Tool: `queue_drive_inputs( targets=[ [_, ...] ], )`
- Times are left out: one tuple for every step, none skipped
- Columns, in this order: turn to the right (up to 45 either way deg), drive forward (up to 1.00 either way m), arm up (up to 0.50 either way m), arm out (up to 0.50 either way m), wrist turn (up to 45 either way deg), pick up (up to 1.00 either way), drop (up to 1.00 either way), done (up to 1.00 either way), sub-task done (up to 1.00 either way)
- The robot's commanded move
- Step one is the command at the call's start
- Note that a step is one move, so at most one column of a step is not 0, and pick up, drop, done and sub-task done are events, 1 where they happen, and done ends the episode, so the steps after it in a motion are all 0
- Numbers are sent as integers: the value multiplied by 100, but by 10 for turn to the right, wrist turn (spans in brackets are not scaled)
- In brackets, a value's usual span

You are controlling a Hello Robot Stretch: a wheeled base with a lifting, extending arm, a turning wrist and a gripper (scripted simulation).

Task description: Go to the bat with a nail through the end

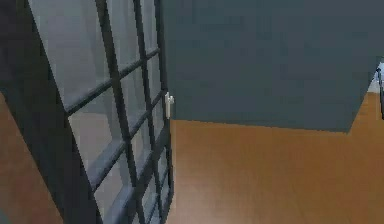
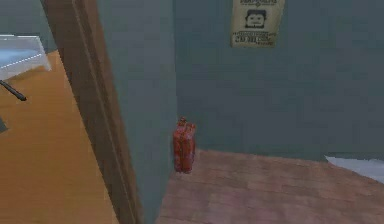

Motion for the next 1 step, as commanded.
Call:
queue_drive_inputs(
  targets=[
    [60,0,0,0,0,0,0,0,0]
  ],
)
